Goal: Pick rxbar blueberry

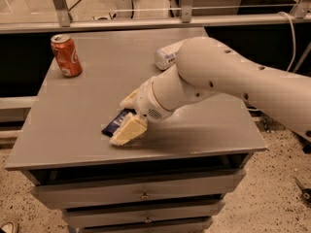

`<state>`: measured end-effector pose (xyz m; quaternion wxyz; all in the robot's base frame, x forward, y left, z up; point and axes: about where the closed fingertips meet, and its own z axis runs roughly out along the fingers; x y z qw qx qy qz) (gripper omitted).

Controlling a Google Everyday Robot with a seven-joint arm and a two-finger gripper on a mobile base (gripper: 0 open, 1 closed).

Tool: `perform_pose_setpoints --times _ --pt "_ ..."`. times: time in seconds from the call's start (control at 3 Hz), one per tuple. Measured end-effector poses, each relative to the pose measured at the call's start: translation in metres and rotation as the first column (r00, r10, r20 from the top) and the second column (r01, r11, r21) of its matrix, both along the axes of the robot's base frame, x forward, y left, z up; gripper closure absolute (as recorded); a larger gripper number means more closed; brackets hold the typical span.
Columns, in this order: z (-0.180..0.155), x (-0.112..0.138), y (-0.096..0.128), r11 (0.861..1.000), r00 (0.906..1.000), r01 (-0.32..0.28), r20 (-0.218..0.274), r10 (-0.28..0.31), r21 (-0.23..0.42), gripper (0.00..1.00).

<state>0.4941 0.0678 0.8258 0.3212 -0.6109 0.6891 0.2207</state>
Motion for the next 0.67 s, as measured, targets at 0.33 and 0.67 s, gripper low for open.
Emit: perform_pose_setpoints --times 0.33,0.67 --pt "0.005 0.002 -0.001 1.0 0.9998 0.016 -0.012 -0.016 -0.002 0.62" --pt "0.015 0.001 -0.002 1.0 0.9995 0.021 -0.025 -0.021 0.003 0.86"
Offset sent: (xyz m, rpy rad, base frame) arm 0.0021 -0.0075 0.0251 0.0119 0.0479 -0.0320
